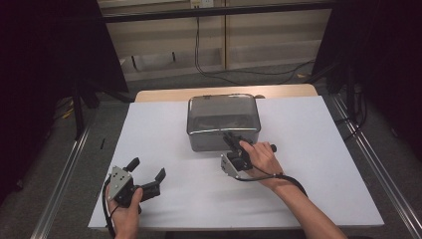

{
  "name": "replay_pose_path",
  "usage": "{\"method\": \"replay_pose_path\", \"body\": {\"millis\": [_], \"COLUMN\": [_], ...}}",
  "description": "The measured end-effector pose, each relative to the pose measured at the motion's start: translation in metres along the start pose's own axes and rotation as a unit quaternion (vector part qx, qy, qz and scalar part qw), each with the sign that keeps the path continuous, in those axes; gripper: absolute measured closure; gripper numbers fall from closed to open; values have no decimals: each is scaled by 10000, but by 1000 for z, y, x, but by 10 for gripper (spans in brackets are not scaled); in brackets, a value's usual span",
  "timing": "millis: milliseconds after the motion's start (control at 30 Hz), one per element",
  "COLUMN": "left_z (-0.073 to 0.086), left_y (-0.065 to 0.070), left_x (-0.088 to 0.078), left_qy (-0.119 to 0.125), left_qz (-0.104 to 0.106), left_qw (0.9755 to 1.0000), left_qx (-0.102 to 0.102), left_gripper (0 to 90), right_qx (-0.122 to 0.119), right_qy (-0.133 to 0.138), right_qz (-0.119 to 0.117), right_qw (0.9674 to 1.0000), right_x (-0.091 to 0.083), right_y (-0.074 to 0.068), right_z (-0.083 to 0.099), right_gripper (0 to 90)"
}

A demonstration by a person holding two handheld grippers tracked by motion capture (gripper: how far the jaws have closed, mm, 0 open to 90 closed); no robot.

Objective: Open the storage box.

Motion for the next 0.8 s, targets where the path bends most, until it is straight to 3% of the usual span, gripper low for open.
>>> {"method": "replay_pose_path", "body": {"millis": [133, 800], "left_z": [0, 1], "left_y": [-1, 0], "left_x": [2, 6], "left_qy": [-5, -68], "left_qz": [15, 41], "left_qw": [10000, 10000], "left_qx": [21, 35], "left_gripper": [31, 29], "right_qx": [38, 119], "right_qy": [112, 154], "right_qz": [31, 118], "right_qw": [9999, 9997], "right_x": [0, -2], "right_y": [2, 8], "right_z": [-2, -4], "right_gripper": [786, 802]}}
Point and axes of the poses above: each handheld gripper's, and its own axes: x roughly forward along the jaws, z roughly out of its underside, y roughly to its right, the point moved 9 cm from there along x, roughly forward along the jaws, and after that the axes turned 10 degrees about z, right-handed, at the moved point
